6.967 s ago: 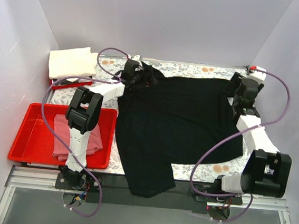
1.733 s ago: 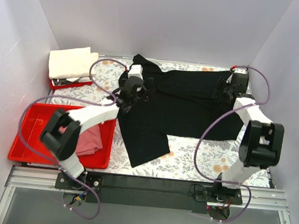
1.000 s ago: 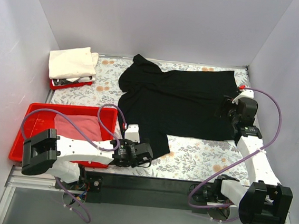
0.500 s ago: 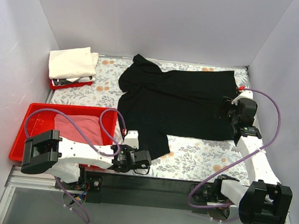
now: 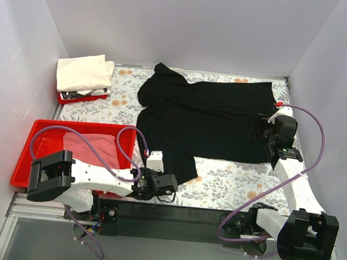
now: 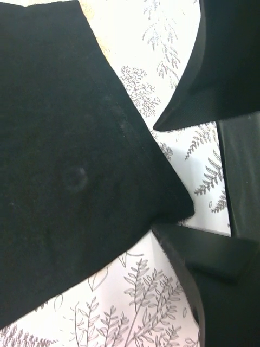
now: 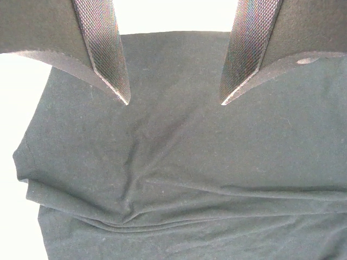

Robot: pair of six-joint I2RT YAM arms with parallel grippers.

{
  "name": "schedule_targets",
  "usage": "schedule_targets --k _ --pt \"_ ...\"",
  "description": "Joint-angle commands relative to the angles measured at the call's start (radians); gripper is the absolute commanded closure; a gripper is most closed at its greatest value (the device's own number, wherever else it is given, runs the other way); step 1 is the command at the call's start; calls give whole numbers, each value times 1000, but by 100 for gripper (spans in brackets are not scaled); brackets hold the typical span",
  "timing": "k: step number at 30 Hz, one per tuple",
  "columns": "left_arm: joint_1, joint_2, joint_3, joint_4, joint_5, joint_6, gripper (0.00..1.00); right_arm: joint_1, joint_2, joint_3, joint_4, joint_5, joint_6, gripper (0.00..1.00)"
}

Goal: Fold and stack the t-shirts
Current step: Flatten the tshirt out

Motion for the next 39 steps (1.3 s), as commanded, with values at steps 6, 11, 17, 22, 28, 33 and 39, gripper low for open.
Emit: schedule_targets --k 6,11,17,22,28,33,39 --pt "-4 65 -4 -50 46 -151 69 -3 -23 -6 21 -2 -8 39" --pt "-4 82 28 -108 18 -160 95 -3 -24 -9 19 0 -9 39" --pt "-2 50 119 -185 -75 -111 100 -3 -39 -8 13 20 -11 39" --pt "60 -61 172 -144 -169 68 100 -5 -24 -11 -7 99 -15 37" --pt "256 -172 142 131 -62 353 100 -43 34 -15 -22 172 4 34" --pt "424 -137 146 298 75 553 100 -116 115 -31 -22 146 40 33" --pt "617 -36 180 442 228 680 100 -144 168 -87 19 106 83 33"
